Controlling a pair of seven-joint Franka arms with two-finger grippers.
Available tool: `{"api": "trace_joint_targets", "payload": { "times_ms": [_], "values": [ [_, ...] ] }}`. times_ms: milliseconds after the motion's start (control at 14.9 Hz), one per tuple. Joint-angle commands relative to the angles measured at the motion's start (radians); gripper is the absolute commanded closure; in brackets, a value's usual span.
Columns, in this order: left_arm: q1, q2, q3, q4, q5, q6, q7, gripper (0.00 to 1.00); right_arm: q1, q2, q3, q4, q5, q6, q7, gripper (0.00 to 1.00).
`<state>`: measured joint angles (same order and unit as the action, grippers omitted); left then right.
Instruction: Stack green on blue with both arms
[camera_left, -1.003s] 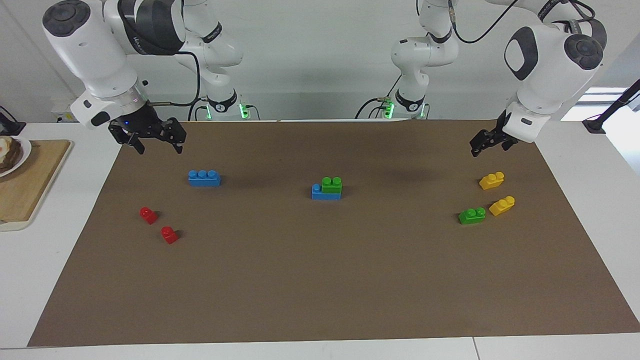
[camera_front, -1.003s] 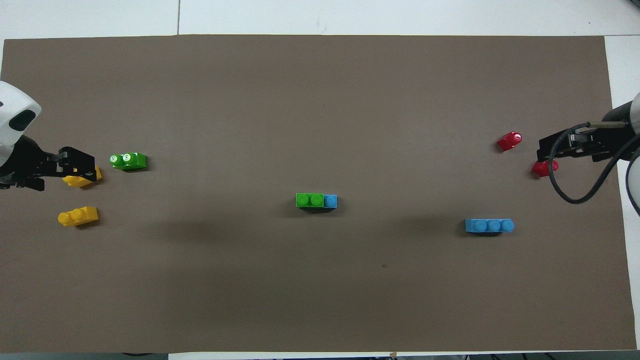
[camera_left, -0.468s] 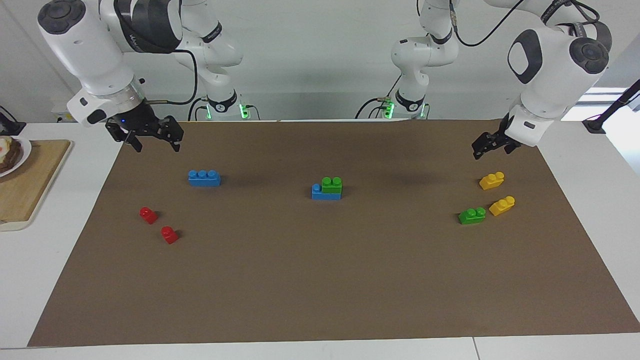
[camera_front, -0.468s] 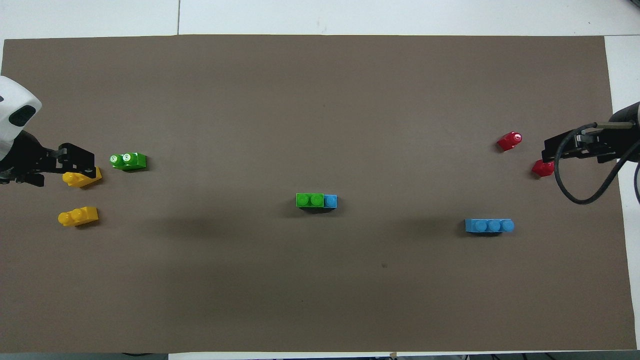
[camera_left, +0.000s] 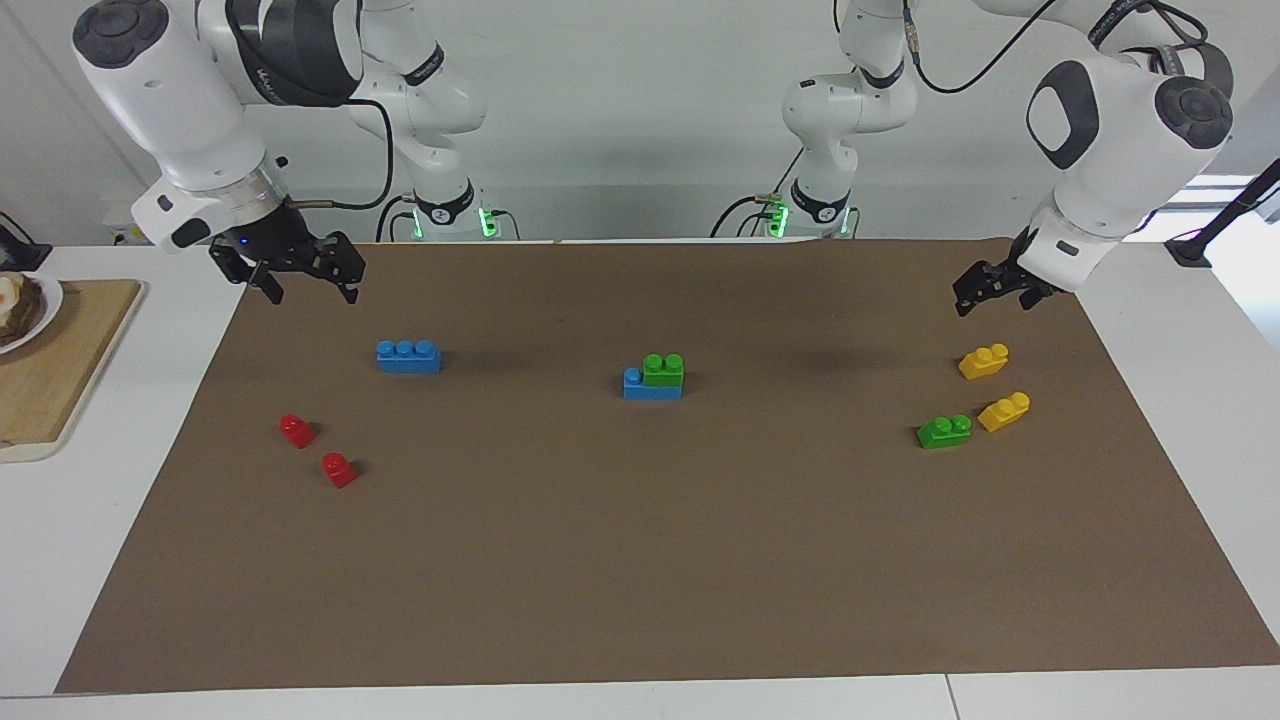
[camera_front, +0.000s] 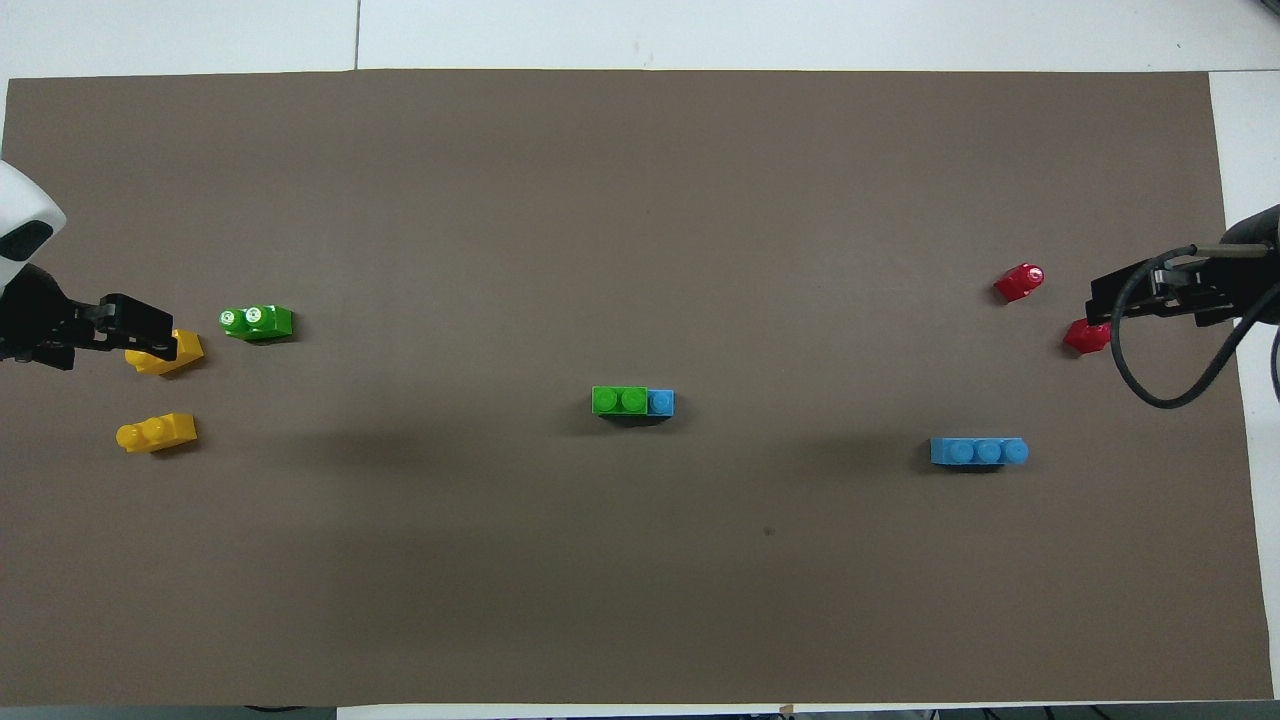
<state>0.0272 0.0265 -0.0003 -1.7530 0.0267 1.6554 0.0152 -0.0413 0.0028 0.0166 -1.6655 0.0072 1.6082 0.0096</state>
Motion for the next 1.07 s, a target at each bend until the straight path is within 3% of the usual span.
{"api": "trace_joint_targets", "payload": {
  "times_ms": [0, 201, 1003],
  "values": [
    [0.010, -0.010, -0.007, -0.022, 0.007, 0.052, 0.023, 0.00, -0.015, -0.023, 0.011, -0.020, -0.023, -0.002, -0.022, 0.02],
    [-0.004, -0.007, -0.007, -0.017, 0.007, 0.110, 0.022, 0.00, -0.014, -0.023, 0.011, -0.019, -0.033, -0.001, -0.022, 0.00],
    [-0.006, -0.063, -0.017, -0.020, -0.027, 0.107, 0.006, 0.00, -0.015, -0.021, 0.011, -0.019, -0.038, 0.001, -0.020, 0.00]
  ]
}}
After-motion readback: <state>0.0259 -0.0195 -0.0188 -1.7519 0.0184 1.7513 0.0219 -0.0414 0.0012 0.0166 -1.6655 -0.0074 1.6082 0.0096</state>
